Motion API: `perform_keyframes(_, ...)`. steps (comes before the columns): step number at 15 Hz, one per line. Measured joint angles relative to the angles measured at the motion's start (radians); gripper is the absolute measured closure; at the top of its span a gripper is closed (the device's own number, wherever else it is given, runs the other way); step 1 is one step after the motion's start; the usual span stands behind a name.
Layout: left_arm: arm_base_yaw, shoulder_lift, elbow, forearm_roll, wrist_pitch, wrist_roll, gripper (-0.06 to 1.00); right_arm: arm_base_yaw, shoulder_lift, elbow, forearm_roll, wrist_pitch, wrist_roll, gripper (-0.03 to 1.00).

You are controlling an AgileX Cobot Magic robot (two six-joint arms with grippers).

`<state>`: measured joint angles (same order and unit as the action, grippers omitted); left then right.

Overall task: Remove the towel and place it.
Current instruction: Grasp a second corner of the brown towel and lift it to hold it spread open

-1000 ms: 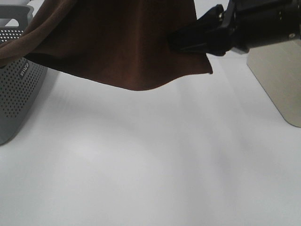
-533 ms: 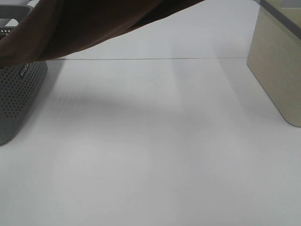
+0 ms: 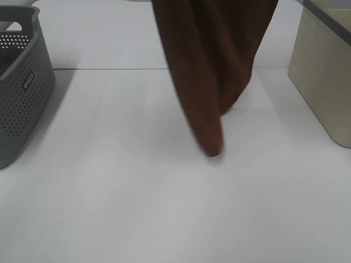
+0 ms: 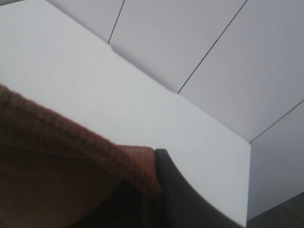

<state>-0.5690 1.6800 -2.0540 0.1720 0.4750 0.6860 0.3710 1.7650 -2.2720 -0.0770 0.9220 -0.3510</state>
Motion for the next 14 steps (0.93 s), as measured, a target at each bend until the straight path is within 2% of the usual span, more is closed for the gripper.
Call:
perform_keyframes(2, 0.038, 0.051, 0.0, 0.004, -0.143, 0.0, 0.94, 0.0, 0.031, -0.012, -0.021, -0.142, 0.008, 0.96)
perform_keyframes(4, 0.057, 0.108, 0.0, 0.004, -0.33, 0.0, 0.94, 0.0, 0.059, -0.012, -0.029, -0.298, 0.011, 0.96)
perform_keyframes(5, 0.058, 0.12, 0.0, 0.004, -0.368, 0.0, 0.94, 0.0, 0.064, -0.012, -0.036, -0.34, 0.012, 0.96)
perform_keyframes(6, 0.068, 0.175, 0.0, 0.01, -0.554, 0.0, 0.94, 0.0, 0.091, -0.012, -0.055, -0.485, 0.014, 0.96)
perform_keyframes(9, 0.127, 0.251, 0.0, 0.017, -0.798, 0.0, 0.94, -0.003, 0.156, -0.015, -0.063, -0.652, 0.014, 0.96)
perform_keyframes(10, 0.157, 0.275, -0.009, 0.017, -0.84, 0.0, 0.94, -0.007, 0.18, -0.015, -0.061, -0.71, 0.014, 0.96)
perform_keyframes(14, 0.242, 0.41, -0.142, 0.014, -0.866, -0.032, 0.94, -0.022, 0.271, -0.015, -0.01, -0.88, 0.014, 0.96)
